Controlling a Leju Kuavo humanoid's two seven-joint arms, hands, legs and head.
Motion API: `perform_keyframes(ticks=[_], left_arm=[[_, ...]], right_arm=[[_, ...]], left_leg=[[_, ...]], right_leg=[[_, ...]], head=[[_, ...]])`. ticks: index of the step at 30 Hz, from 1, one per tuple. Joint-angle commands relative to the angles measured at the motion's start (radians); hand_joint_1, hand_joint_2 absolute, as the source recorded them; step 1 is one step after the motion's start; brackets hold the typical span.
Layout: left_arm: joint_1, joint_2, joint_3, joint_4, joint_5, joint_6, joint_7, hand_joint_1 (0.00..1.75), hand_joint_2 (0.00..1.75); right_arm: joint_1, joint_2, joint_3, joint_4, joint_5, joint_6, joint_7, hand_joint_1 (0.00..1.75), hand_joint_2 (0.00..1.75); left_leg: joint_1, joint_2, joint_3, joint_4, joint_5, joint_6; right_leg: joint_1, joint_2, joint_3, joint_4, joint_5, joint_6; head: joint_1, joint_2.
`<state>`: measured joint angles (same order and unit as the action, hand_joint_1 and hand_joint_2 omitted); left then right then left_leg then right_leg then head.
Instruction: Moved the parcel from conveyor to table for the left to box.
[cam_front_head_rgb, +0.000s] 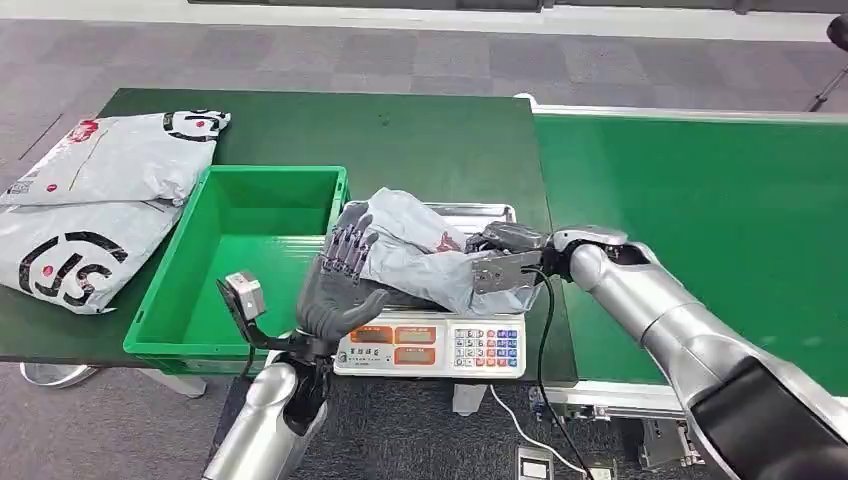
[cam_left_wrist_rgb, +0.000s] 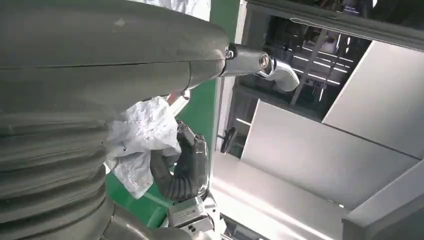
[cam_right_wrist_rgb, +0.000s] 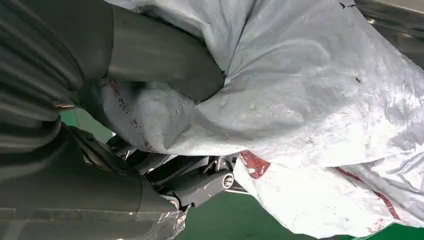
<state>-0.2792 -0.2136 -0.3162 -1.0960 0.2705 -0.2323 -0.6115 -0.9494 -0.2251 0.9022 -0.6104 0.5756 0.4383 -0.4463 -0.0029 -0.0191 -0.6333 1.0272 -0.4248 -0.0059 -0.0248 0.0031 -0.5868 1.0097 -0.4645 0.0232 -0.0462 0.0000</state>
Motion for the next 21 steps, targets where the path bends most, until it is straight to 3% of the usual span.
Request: perform_keyframes(ticks=[1, 9, 11, 18, 19, 20, 21], left_arm=[[-0.016, 0.031, 0.008, 0.021, 0.002, 0.002, 0.005, 0.0, 1.75], [-0.014, 0.029, 0.01, 0.018, 0.001, 0.002, 0.008, 0.0, 1.75], [-0.01, 0.028, 0.012, 0.012, 0.0, 0.002, 0.011, 0.0, 1.75], [-0.002, 0.023, 0.02, 0.005, -0.011, 0.0, 0.017, 0.0, 1.75], [0.0, 0.023, 0.024, 0.0, -0.011, -0.001, 0.017, 0.0, 1.75], [0.008, 0.021, 0.028, -0.008, -0.013, 0.0, 0.017, 0.0, 1.75], [0.017, 0.02, 0.033, -0.023, -0.014, 0.005, 0.018, 0.0, 1.75]], right_arm=[[-0.051, 0.012, 0.09, 0.017, -0.002, 0.001, 0.004, 1.75, 1.75], [-0.044, 0.003, 0.085, 0.004, -0.022, -0.035, 0.011, 1.75, 1.75], [-0.035, -0.003, 0.078, -0.003, -0.039, -0.058, 0.029, 0.03, 1.75], [-0.009, -0.049, 0.061, -0.059, -0.061, -0.161, 0.063, 0.0, 1.75], [-0.006, -0.048, 0.05, -0.062, -0.05, -0.198, 0.079, 0.0, 1.75], [0.013, -0.041, 0.005, -0.088, 0.002, -0.361, 0.111, 0.0, 1.75], [0.029, -0.025, -0.025, -0.099, 0.019, -0.419, 0.115, 0.0, 1.75]], left_leg=[[0.0, 0.004, 0.002, -0.001, -0.001, -0.001], [0.0, 0.004, 0.002, -0.001, -0.001, -0.001], [0.0, 0.005, 0.004, -0.003, -0.001, -0.002], [0.0, 0.002, 0.002, -0.001, 0.0, -0.001], [0.0, 0.002, 0.003, -0.002, 0.0, -0.001], [0.0, 0.002, 0.002, -0.001, 0.0, -0.001], [0.0, 0.003, 0.004, -0.002, -0.001, -0.001]], right_leg=[[0.0, 0.002, 0.0, -0.001, 0.0, -0.002], [0.0, 0.002, 0.0, 0.0, 0.0, -0.002], [0.001, 0.003, 0.003, -0.003, 0.001, -0.003], [0.001, 0.0, 0.001, -0.001, 0.0, -0.002], [0.001, 0.0, 0.002, -0.002, 0.0, -0.002], [0.0, 0.0, 0.001, -0.001, 0.0, -0.002], [0.001, 0.001, 0.002, -0.002, 0.0, -0.003]], head=[[0.0, 0.0], [0.0, 0.0], [0.0, 0.0], [0.0, 0.0], [0.0, 0.0], [0.0, 0.0], [0.0, 0.0]])
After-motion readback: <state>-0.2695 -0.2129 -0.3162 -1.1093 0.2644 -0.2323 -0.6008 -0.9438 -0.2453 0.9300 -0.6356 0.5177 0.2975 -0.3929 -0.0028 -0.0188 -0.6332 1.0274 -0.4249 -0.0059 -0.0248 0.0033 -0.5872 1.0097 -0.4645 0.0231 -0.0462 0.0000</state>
